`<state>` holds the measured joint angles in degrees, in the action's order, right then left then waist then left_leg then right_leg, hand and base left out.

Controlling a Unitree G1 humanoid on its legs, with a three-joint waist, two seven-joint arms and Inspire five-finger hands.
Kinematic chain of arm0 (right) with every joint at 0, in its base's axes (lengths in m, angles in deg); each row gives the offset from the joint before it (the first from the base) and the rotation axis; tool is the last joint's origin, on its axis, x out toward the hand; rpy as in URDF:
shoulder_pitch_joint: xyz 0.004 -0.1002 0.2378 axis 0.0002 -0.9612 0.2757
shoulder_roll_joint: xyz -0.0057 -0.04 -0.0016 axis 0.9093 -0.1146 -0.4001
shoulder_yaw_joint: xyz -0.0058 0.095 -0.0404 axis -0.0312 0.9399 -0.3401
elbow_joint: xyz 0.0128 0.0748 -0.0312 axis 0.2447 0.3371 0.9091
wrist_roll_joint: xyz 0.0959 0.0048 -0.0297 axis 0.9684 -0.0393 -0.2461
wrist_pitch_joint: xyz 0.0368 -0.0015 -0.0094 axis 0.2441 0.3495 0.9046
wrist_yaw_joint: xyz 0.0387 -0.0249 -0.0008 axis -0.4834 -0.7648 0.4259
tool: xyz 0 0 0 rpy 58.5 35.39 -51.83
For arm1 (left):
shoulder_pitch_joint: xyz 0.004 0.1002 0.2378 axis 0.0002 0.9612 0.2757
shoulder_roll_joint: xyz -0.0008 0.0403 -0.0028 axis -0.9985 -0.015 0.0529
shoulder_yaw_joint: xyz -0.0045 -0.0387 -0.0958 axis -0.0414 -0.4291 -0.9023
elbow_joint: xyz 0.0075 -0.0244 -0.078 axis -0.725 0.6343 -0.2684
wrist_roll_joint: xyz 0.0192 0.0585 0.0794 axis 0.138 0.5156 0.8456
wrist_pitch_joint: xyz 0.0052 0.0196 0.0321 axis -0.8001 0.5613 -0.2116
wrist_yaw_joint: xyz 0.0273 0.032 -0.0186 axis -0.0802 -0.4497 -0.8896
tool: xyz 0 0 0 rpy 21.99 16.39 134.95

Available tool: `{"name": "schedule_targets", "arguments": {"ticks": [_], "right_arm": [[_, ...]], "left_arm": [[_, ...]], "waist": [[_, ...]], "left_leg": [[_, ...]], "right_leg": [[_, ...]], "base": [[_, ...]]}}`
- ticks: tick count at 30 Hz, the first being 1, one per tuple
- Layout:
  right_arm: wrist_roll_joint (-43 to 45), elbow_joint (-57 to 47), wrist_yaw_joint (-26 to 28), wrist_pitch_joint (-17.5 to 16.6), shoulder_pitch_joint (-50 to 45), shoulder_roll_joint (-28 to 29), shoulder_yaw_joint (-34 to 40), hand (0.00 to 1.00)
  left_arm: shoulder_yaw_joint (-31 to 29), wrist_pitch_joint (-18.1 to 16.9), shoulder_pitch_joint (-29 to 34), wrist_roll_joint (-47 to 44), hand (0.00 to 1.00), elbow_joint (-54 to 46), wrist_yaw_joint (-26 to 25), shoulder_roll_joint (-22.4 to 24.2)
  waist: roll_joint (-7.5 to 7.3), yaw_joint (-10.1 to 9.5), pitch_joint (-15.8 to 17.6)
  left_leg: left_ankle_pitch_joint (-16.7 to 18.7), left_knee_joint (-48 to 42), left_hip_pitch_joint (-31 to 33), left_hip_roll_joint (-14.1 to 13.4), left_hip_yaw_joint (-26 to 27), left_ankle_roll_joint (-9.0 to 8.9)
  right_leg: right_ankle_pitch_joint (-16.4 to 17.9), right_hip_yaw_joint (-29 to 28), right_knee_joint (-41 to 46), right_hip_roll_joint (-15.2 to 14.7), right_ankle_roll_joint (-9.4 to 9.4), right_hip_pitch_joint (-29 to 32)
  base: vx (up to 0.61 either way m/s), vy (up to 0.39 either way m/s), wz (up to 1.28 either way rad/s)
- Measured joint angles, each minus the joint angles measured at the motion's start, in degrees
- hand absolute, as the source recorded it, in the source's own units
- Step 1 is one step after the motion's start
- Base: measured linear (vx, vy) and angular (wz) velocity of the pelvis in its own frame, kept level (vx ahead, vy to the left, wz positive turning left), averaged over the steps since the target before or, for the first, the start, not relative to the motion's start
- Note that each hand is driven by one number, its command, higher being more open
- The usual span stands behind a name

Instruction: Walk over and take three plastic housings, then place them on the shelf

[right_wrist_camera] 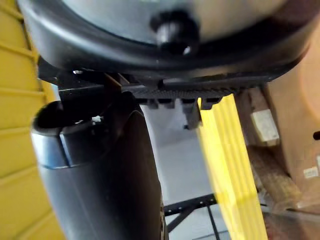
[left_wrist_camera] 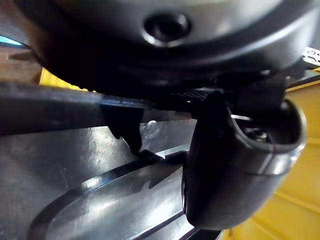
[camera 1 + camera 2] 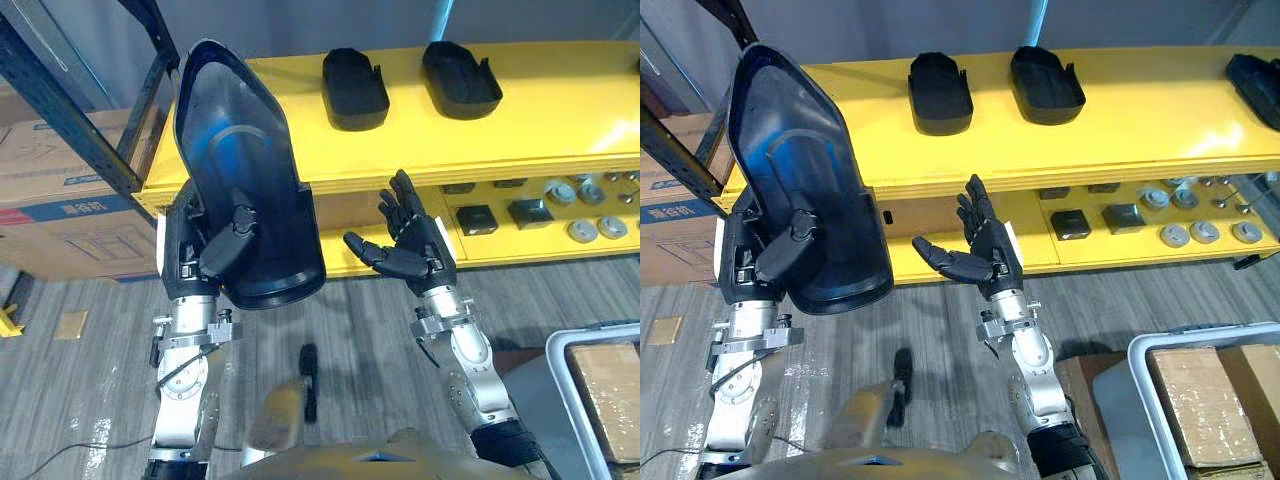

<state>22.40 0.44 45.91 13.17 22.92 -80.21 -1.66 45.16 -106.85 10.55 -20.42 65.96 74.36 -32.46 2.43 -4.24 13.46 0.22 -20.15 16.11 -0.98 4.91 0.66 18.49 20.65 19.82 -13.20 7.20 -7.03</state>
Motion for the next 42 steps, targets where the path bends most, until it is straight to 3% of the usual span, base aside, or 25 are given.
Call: {"name": "schedule_targets", "arguments": {"ticks": [3, 6, 7, 8, 10, 11, 12, 13, 16, 20, 21, 22, 24, 25, 26, 27, 28, 31, 35, 37, 38, 40, 41, 42], "right_arm": [[0.1, -0.1, -0.1, -0.8, 0.1, 1.7, 0.2, 1.0], [0.2, -0.2, -0.5, -1.0, 0.1, 3.0, 0.2, 1.0], [0.2, -0.3, -0.8, -1.0, 0.0, 3.6, 0.2, 1.0], [0.2, -0.5, -1.2, -1.0, 0.0, 3.6, 0.2, 1.0], [0.0, -0.6, -2.1, -1.0, -0.1, 3.9, 0.3, 1.0], [0.0, -0.6, -2.3, -1.0, -0.2, 3.9, 0.3, 1.0], [0.0, -1.2, -2.5, -1.1, -0.4, 4.4, 0.3, 1.0], [0.0, -2.5, -2.6, -1.3, -0.7, 4.5, 0.4, 1.0], [-0.5, -5.9, -1.4, -2.6, -2.0, 4.6, 2.1, 1.0], [-0.3, -6.9, 0.0, -3.3, -3.5, 4.5, 5.1, 1.0], [0.1, -7.9, 0.2, -3.3, -5.0, 4.5, 5.4, 1.0], [0.1, -8.6, 0.4, -3.3, -5.5, 4.5, 5.5, 1.0], [0.0, -10.9, 2.1, -3.3, -5.9, 4.5, 5.5, 1.0], [0.0, -11.4, 2.3, -3.4, -5.8, 4.5, 5.5, 1.0], [0.0, -11.6, 2.4, -4.0, -5.1, 4.0, 5.6, 1.0], [0.1, -11.6, 2.1, -4.3, -4.1, 2.8, 6.3, 1.0], [0.0, -11.6, 1.6, -4.3, -3.8, 2.4, 7.1, 1.0], [0.1, -11.1, -0.8, -4.0, -3.8, 1.3, 9.8, 1.0], [1.8, -11.1, -1.8, -4.0, -4.1, 1.2, 12.1, 1.0], [1.8, -11.1, -2.8, -4.1, -4.2, 1.3, 12.7, 1.0], [1.8, -11.1, -3.0, -4.7, -4.0, 1.5, 13.7, 1.0], [1.8, -11.1, -4.4, -6.1, -3.7, 1.4, 14.7, 1.0], [1.9, -11.1, -4.6, -6.8, -3.7, 1.3, 14.8, 1.0], [2.5, -11.1, -5.4, -7.7, -3.5, 1.2, 14.7, 1.0]], "left_arm": [[-0.3, 0.1, 1.1, 0.0, 0.0, 0.0, 0.5, 0.1], [-1.9, 0.3, 1.5, 0.0, 0.0, -0.6, 2.1, 0.2], [-2.6, 0.3, 1.8, 0.0, 0.0, -0.9, 2.8, 0.2], [-2.9, 0.3, 1.7, 0.0, 0.0, -1.0, 3.1, 0.3], [-4.0, 0.4, 1.8, 0.0, 0.0, -1.6, 4.8, -0.1], [-4.1, 0.4, 1.8, -0.1, 0.0, -2.2, 5.3, -0.9], [-4.3, 0.4, 1.6, -0.1, 0.0, -2.8, 5.2, -1.6], [-4.3, 0.4, 0.7, -0.1, 0.0, -2.9, 4.9, -2.4], [-3.8, 0.4, -2.2, -0.2, 0.0, -2.3, 3.8, -3.2], [-2.9, 0.4, -4.2, -0.3, 0.0, 0.8, 1.9, -3.3], [-2.4, 0.4, -4.1, -0.4, 0.0, 1.7, 1.4, -2.9], [-2.1, 0.4, -4.0, -0.6, 0.0, 1.7, 1.3, -2.9], [-1.5, 0.4, -3.1, -1.9, 0.0, 1.5, 0.5, -2.7], [-1.5, 0.4, -2.5, -2.1, 0.0, 1.2, 0.2, -2.5], [-1.4, 0.1, -1.5, -2.5, 0.0, 0.9, 0.1, -1.7], [-0.8, -0.1, 0.0, -3.5, 0.0, 0.6, 0.2, 0.2], [0.0, -0.1, 0.4, -3.9, 0.0, 0.6, 0.4, 0.6], [1.4, 0.0, 0.4, -3.8, 0.0, 0.8, 0.5, 0.5], [1.6, 0.0, 0.1, -3.8, 0.0, 0.9, 0.5, 0.5], [1.6, 0.0, -0.7, -3.8, 0.0, 2.1, 0.7, 0.5], [2.3, 0.0, -2.3, -3.8, 0.0, 4.1, 1.0, 0.4], [3.2, -0.1, -2.4, -3.7, 0.0, 5.3, 2.1, 0.6], [3.6, -0.1, -2.2, -3.7, 0.0, 5.3, 2.3, 0.6], [4.0, -0.1, -2.0, -3.8, 0.0, 5.3, 3.5, 0.6]], "waist": [[-0.89, -0.1, 0.6], [-2.17, -0.3, 1.0], [-2.72, -0.29, 0.9], [-2.77, -0.16, 0.7], [-2.44, 0.1, 0.4], [-2.75, 0.15, 0.3], [-2.88, 0.93, 0.0], [-2.77, 1.4, -0.2], [-2.68, 1.49, -1.3], [-2.33, 3.93, -1.5], [-2.45, 4.4, -1.6], [-2.64, 4.37, -1.8], [-4.38, 3.41, -3.9], [-4.85, 3.31, -4.5], [-5.25, 3.26, -5.2], [-3.48, 3.06, -6.2], [-2.71, 2.87, -6.5], [-1.29, 2.92, -6.8], [-0.52, 2.99, -6.8], [-0.83, 3.21, -6.5], [-0.95, 3.92, -5.4], [-0.06, 4.57, -3.9], [0.68, 4.51, -3.9], [2.08, 4.27, -4.2]], "left_leg": [[2.9, -2.0, -0.1, 1.4, 1.1, 0.68], [5.3, -3.5, -0.5, 3.3, 1.8, 2.01], [6.9, -3.7, -0.9, 4.3, 1.5, 2.5], [7.1, -3.6, -1.0, 4.6, 1.4, 2.98], [7.4, -1.8, -2.9, 4.9, 0.4, 4.15], [7.2, -0.1, -4.3, 5.0, -0.1, 4.52], [6.6, 2.2, -6.0, 5.0, -1.2, 4.82], [5.8, 4.7, -7.5, 5.1, -2.6, 3.99], [4.6, 8.5, -8.6, 5.9, -4.6, 3.83], [4.2, 8.1, -11.9, 6.4, -7.3, 4.21], [4.7, 7.8, -13.4, 6.4, -8.5, 3.33], [5.1, 7.8, -13.8, 6.4, -8.6, 2.81], [6.5, 8.3, -14.4, 6.4, -8.6, 0.98], [7.1, 8.4, -14.3, 6.3, -8.5, 0.76], [8.8, 7.7, -13.8, 5.9, -8.6, 0.41], [11.7, 5.5, -12.1, 2.8, -7.7, -1.14], [12.3, 4.3, -11.3, 1.0, -6.5, -1.75], [11.3, 4.3, -11.1, -1.7, -5.8, -2.92], [10.6, 1.6, -10.6, -1.7, -5.5, -2.99], [9.7, 1.1, -10.3, -0.6, -5.7, -4.49], [10.0, -1.5, -9.0, -0.2, -4.9, -3.85], [10.5, -3.5, -7.3, -5.6, -3.7, -4.62], [10.1, -3.0, -7.3, -6.9, -3.8, -5.07], [9.2, -0.2, -7.9, -9.1, -5.3, -6.01]], "right_leg": [[1.5, -0.6, 1.9, -2.0, 0.23, -0.2], [2.4, -0.3, 0.8, -3.8, -1.19, -1.8], [2.3, -0.2, 2.0, -4.2, -3.57, -2.6], [1.1, -0.4, 4.5, -4.6, -4.8, -1.7], [-5.7, -2.6, 17.2, -6.2, -8.89, 4.7], [-7.3, -4.8, 20.7, -6.1, -8.64, 6.9], [-5.9, -7.4, 21.3, -4.1, -6.39, 8.2], [-4.3, -9.0, 18.1, -1.7, -4.95, 9.4], [-3.7, -11.2, 10.3, 1.6, -4.44, 14.2], [-5.3, -19.6, 4.8, 4.5, -2.17, 18.8], [-6.2, -19.8, 3.3, 4.4, -1.11, 18.7], [-7.4, -19.5, 2.3, 4.3, -1.33, 18.7], [-13.8, -18.4, -4.1, 4.3, -2.75, 17.3], [-15.2, -17.6, -5.5, 4.3, -3.32, 16.6], [-17.5, -16.9, -8.4, 4.5, -1.94, 14.7], [-18.5, -13.9, -11.5, 6.5, -3.08, 13.3], [-18.9, -12.7, -12.9, 7.6, -3.67, 12.6], [-18.8, -10.0, -14.1, 9.3, -4.69, 10.8], [-18.1, -9.6, -14.1, 9.3, -5.54, 9.3], [-18.0, -9.1, -14.1, 7.5, -5.64, 8.5], [-17.8, -7.5, -13.8, 5.5, -5.33, 7.5], [-15.7, -6.5, -12.5, 4.4, -4.35, 6.3], [-15.3, -6.5, -11.9, 4.2, -3.7, 6.3], [-14.1, -7.3, -10.0, 3.3, -1.51, 7.7]], "base": [[0.02, 0.081, -0.07], [0.11, 0.139, 0.08], [0.21, 0.147, 0.1], [0.17, 0.097, 0.19], [0.18, 0.186, 0.23], [0.23, 0.195, 0.3], [0.22, 0.103, 0.4], [0.22, 0.087, 0.4], [0.22, 0.057, 0.29], [0.26, -0.015, 0.52], [0.23, -0.099, 0.58], [0.23, -0.118, 0.6], [0.21, -0.201, 0.38], [0.25, -0.299, 0.41], [0.17, -0.257, 0.49], [0.18, -0.283, 0.57], [0.13, -0.207, 0.5], [0.12, -0.15, 0.43], [0.05, -0.03, 0.13], [-0.02, 0.078, 0.34], [-0.07, 0.112, 0.67], [-0.12, 0.124, 0.57], [-0.17, 0.295, 0.11], [-0.13, 0.336, -0.1]]}}
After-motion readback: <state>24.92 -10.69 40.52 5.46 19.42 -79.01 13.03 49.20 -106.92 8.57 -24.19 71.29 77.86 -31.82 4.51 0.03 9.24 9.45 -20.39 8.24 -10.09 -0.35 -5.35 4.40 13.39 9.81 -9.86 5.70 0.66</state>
